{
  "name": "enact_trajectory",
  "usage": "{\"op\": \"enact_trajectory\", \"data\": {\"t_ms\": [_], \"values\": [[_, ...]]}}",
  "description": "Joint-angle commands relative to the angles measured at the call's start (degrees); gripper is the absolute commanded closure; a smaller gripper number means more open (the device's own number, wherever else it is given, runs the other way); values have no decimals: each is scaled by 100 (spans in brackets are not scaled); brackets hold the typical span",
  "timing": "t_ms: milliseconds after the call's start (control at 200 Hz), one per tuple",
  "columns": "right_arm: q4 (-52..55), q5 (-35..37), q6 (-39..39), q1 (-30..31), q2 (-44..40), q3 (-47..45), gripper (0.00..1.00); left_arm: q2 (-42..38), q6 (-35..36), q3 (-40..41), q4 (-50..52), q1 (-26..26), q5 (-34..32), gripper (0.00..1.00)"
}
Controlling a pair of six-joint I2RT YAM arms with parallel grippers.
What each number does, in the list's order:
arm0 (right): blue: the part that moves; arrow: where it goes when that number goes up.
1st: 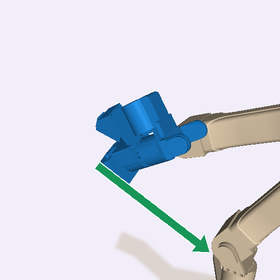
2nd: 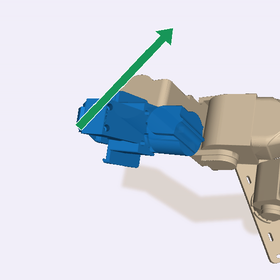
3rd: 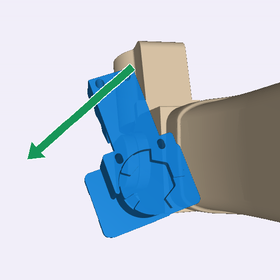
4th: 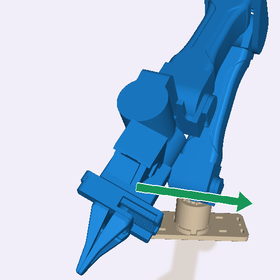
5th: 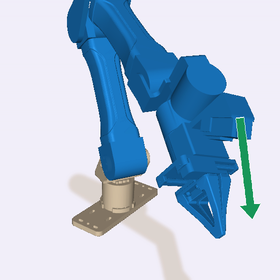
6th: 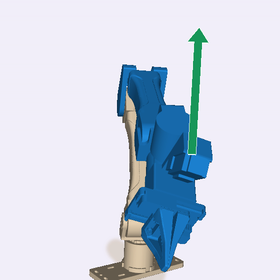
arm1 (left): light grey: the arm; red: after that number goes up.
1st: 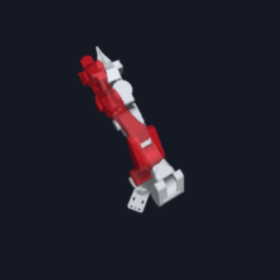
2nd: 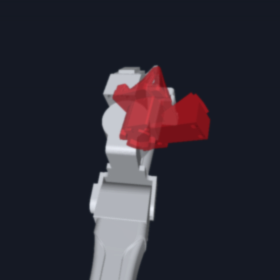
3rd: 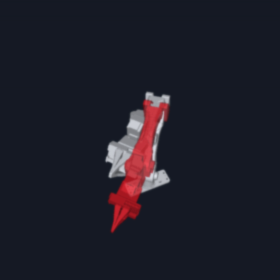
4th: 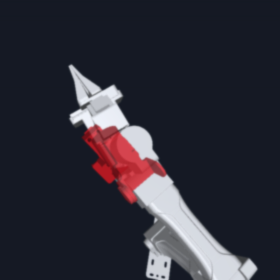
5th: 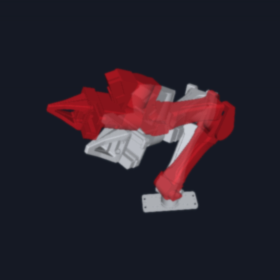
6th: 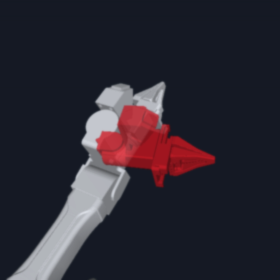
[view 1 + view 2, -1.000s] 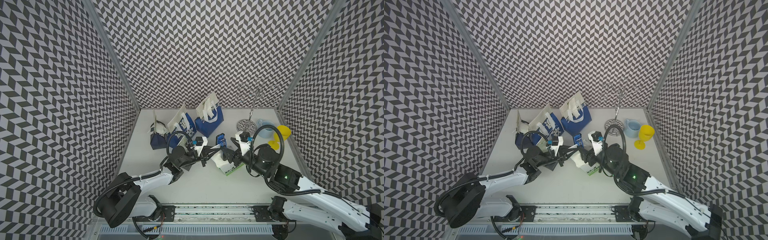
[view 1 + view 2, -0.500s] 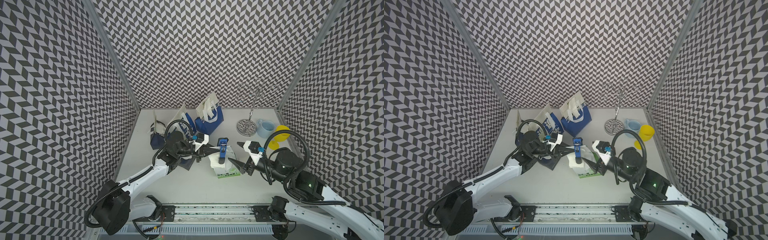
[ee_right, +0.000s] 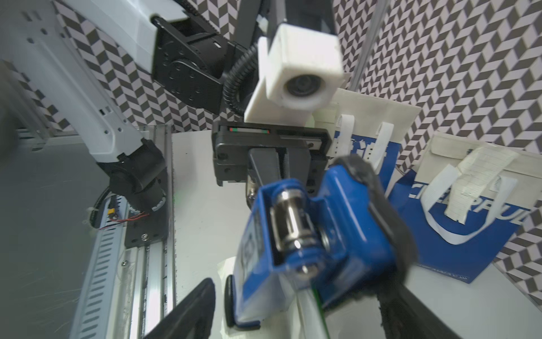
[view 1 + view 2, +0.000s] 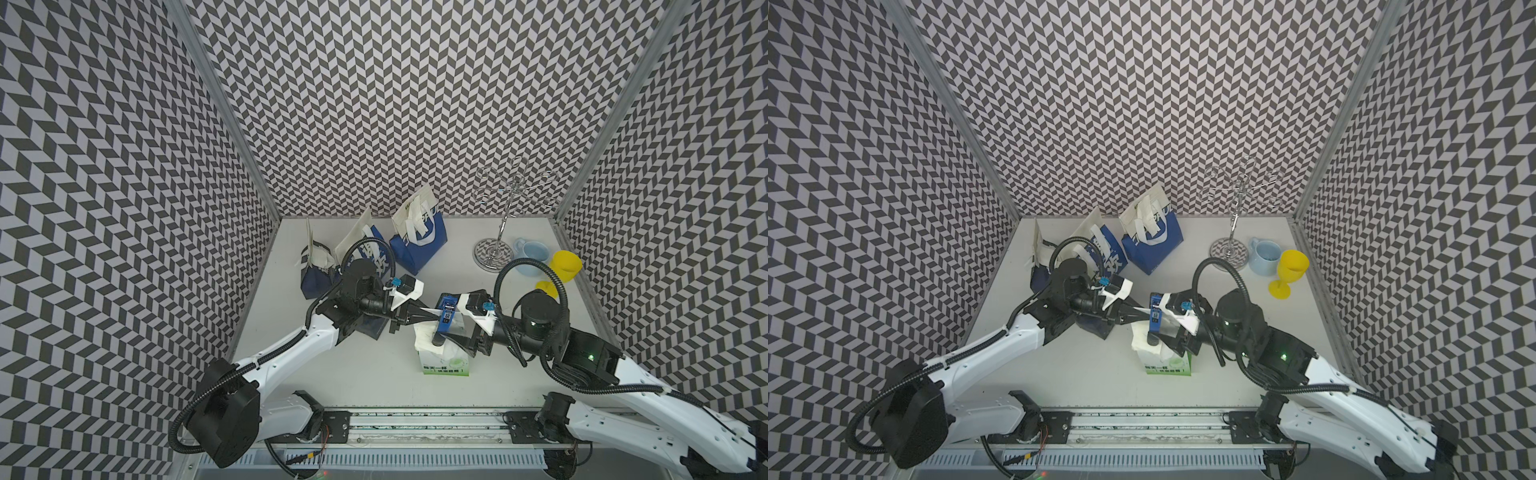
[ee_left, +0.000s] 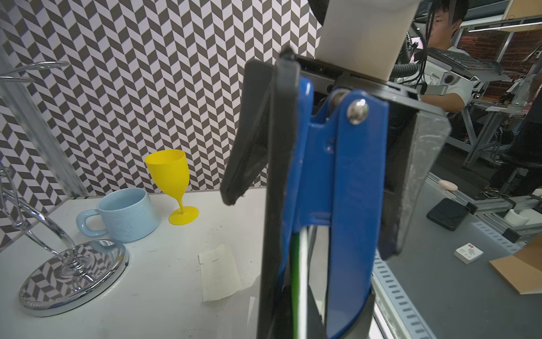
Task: Staple the receipts to the bags
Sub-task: Staple the receipt to the takeout bag, then pick up the stapler from the takeout bag.
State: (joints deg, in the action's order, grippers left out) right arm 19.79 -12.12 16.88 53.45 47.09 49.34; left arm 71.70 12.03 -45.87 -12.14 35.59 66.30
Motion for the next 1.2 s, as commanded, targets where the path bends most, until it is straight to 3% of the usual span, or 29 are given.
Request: {"op": "enact_trajectory", "data": {"t_ms": [0, 60, 115, 255, 320, 426, 486, 561, 661, 766, 876, 1006, 1197], "values": [[-592, -890, -181, -2, 165, -31, 19, -15, 124, -309, -142, 61, 225, 100], [-852, -980, -342, -2, 187, -152, 23, 5, 128, -333, -148, 75, 215, 100], [-1083, -991, -474, -2, 186, -262, 35, 4, 132, -348, -147, 88, 201, 100], [-1375, -941, -590, -6, 176, -397, 84, 1, 116, -381, -156, 106, 174, 100], [-1386, -924, -583, -6, 178, -420, 100, -5, 106, -379, -149, 114, 155, 100], [-1395, -724, -590, -17, 145, -425, 98, -24, 68, -366, -194, 119, 60, 100], [-1381, -481, -633, -9, 113, -392, 73, -38, -51, -340, -316, 122, -109, 100], [-1418, 107, -698, -2, -13, -381, 41, -71, -341, -264, -636, 126, -842, 100], [-1719, 1331, -777, -8, -305, -479, 27, -137, -841, -119, -1175, 176, -2107, 100], [-1942, 2532, -765, -12, -535, -548, 25, -148, -1185, -72, -1529, 214, -2846, 100], [-1801, 3073, -825, -8, -587, -548, 26, -144, -1384, -11, -1852, 306, -3484, 100], [-1656, 3101, -1068, -9, -607, -753, 33, -80, -1353, -31, -1963, 420, -3694, 100], [-1902, 2526, -1615, -6, -439, -1070, 42, 19, -1321, -89, -1927, 539, -3755, 100]]}}
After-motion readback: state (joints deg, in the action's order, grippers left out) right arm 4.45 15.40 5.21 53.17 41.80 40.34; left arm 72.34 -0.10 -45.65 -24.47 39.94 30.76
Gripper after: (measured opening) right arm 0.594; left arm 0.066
